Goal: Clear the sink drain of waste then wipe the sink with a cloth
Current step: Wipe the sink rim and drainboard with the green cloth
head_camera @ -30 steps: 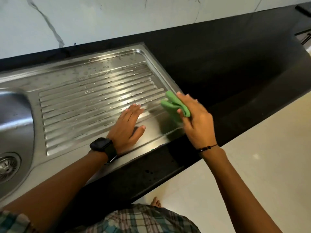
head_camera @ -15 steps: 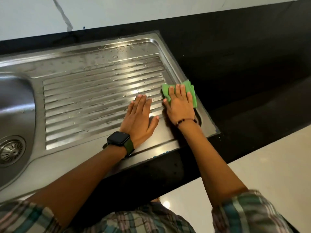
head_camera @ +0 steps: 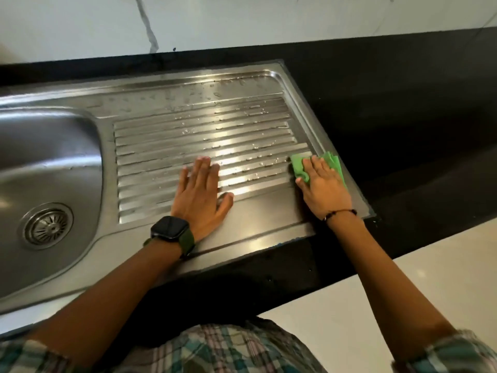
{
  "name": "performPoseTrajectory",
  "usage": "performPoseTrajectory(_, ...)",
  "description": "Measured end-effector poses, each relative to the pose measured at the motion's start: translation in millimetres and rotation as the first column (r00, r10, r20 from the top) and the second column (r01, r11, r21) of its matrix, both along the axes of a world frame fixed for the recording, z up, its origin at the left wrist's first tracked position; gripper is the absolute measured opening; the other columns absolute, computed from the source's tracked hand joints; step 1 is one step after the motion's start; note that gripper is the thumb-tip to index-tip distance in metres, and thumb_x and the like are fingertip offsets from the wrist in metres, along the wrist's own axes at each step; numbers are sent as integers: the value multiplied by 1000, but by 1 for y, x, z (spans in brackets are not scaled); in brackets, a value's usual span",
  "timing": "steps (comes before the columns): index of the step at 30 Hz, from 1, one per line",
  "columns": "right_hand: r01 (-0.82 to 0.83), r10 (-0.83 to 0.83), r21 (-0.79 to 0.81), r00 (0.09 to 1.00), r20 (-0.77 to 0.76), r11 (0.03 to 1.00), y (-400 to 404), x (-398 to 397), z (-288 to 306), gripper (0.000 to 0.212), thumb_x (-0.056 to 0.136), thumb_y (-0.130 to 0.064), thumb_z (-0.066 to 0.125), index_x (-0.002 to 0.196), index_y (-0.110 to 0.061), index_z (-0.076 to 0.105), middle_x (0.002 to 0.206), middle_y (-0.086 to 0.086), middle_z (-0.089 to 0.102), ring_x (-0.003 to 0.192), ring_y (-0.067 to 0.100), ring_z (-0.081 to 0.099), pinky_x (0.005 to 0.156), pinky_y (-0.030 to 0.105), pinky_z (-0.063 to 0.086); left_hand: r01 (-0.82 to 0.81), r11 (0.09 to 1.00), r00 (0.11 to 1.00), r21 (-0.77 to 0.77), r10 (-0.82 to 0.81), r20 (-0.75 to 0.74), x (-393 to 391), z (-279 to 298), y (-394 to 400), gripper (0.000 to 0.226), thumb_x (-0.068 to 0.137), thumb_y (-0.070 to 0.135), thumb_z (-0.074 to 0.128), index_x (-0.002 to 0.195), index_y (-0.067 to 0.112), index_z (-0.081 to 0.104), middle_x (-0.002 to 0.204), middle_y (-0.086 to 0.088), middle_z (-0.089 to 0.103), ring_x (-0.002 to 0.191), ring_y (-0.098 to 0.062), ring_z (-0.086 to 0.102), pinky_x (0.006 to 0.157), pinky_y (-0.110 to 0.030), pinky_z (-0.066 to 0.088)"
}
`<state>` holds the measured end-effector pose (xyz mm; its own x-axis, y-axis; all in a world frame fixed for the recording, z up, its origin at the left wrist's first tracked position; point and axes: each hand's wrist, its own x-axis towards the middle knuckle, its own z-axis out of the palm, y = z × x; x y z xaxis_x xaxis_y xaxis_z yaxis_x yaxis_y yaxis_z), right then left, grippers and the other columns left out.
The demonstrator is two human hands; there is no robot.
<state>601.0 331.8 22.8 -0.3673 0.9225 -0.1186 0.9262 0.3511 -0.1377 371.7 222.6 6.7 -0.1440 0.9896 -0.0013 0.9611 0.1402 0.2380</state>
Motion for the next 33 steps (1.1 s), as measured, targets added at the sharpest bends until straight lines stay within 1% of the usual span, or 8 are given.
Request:
performPoseTrajectory(5, 29, -29, -7, 999, -29, 1000, 7, -11, 5, 50, 98, -30, 33, 145, -13, 25, 156, 9, 20, 144, 24, 15, 118, 40, 10, -65, 998, 998, 7, 65, 8, -25, 1, -33, 88, 76, 62, 4, 145, 8, 16, 155, -12, 14, 145, -24, 3, 115, -40, -9)
performPoseTrajectory(9, 65, -74, -52, 977, -200, 996, -15, -18, 10, 44, 97, -23, 41, 138, -9, 39, 151, 12, 31, 143, 25, 21, 116, 39, 11, -155, 987, 968, 49, 142, 205, -33, 2, -38, 76, 84, 54, 15, 144, 7, 22, 154, -12, 18, 145, -23, 6, 118, -40, -4)
performPoseTrajectory(16, -158, 161, 60, 985, -62, 986, -89, -119, 6, 49, 95, -29, 34, 136, -4, 38, 146, 16, 38, 138, 27, 27, 118, 37, 13, -272, 947, 816, 172, 133, 562, -34, 10, -32, 51, 90, 29, 26, 128, -1, 43, 136, -22, 45, 132, -36, 35, 111, -52, 24)
performPoseTrajectory(22, -364, 361, 8, 920, -150, 931, -121, -155, 3, 52, 93, -30, 40, 142, -16, 31, 151, 4, 33, 143, 20, 20, 118, 39, 10, -305, 927, 796, 217, 123, 592, -34, 15, -37, 48, 90, 23, 27, 125, -3, 47, 134, -22, 48, 132, -33, 38, 116, -44, 17)
performPoseTrajectory(25, -275, 281, 63, 954, -106, 959, -95, -107, 2, 46, 94, -33, 39, 139, -25, 37, 149, -3, 37, 140, 13, 29, 116, 40, 11, -246, 955, 850, 167, 130, 511, -45, 13, -46, 47, 90, 28, 29, 123, -1, 46, 131, -20, 49, 127, -35, 39, 116, -45, 17)
performPoseTrajectory(29, 8, -10, 92, 1000, 18, 996, -35, -33, 6, 45, 94, -23, 41, 139, -21, 36, 148, 8, 38, 135, 23, 36, 115, 43, 10, -209, 975, 967, 73, 196, 160, -79, -2, -73, 60, 88, 43, 27, 136, 6, 34, 149, -16, 29, 141, -30, 19, 117, -47, 10)
performPoseTrajectory(31, 145, -146, 59, 989, 20, 988, -14, -14, 11, 45, 94, -24, 41, 139, -18, 35, 146, 12, 38, 130, 33, 40, 114, 46, 17, -292, 952, 940, 86, 270, 207, -95, -2, -84, 62, 87, 44, 26, 137, 7, 31, 150, -17, 26, 141, -32, 19, 117, -48, 12)
performPoseTrajectory(33, 204, -203, 28, 979, -27, 979, -8, -14, 12, 44, 95, -24, 41, 137, -13, 37, 143, 17, 40, 125, 41, 40, 108, 48, 27, -348, 934, 863, 86, 284, 418, -101, 1, -88, 57, 90, 42, 30, 137, 9, 30, 146, -17, 30, 132, -33, 33, 110, -49, 27)
